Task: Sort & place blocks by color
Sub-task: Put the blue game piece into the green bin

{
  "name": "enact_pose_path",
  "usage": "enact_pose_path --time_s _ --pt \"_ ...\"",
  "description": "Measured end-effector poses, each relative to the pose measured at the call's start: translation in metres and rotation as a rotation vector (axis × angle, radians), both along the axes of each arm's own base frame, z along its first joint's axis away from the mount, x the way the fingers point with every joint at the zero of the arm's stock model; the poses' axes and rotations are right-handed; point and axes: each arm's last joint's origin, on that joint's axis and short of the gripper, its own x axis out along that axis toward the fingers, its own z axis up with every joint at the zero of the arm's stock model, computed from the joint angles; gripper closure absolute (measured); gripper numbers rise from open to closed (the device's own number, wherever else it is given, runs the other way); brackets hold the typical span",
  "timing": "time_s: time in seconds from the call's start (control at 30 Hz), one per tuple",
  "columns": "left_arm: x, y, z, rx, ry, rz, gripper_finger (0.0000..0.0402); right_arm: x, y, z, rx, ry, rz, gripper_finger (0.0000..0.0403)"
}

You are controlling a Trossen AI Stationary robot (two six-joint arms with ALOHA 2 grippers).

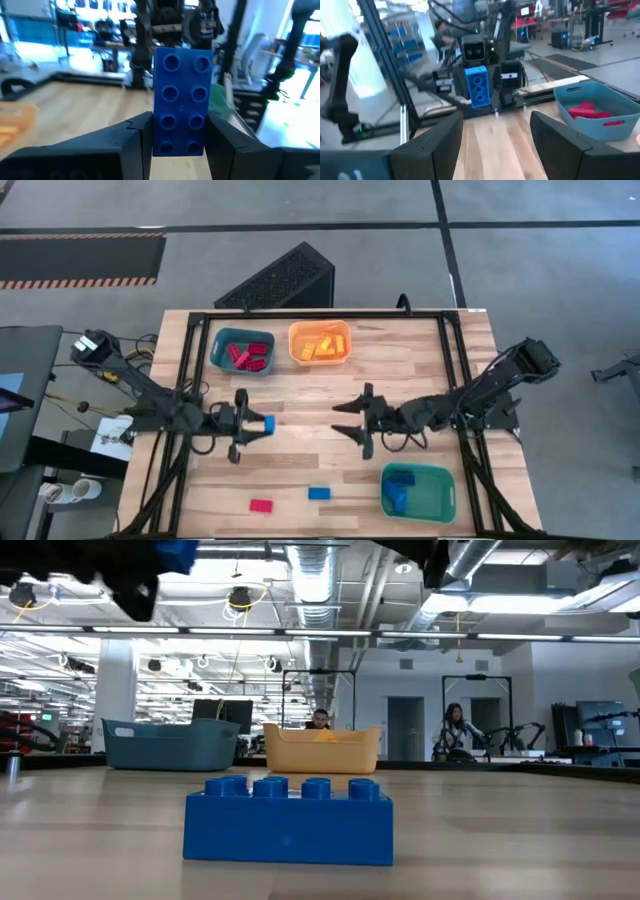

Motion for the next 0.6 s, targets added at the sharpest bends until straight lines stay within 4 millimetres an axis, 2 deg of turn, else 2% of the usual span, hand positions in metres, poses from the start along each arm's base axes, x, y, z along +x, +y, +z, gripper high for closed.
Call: enact_pose_path --time_s 0.13,0.4,0.6 --pt "0.012 0.015 0.002 0.030 -0.043 0.022 0.0301 -0.003 -0.011 -0.004 0.011 -0.076 -0.021 0.0148" --pt "0.035 0.038 -0.006 -0.012 -0.072 0.013 0.0301 0.003 -0.028 0.000 0.033 -0.093 -0.081 0.0148" --pt "0.060 0.043 -0.006 -0.045 -0.059 -0.021 0.0301 0.006 -0.038 0.000 0.034 -0.095 -0.098 0.0131"
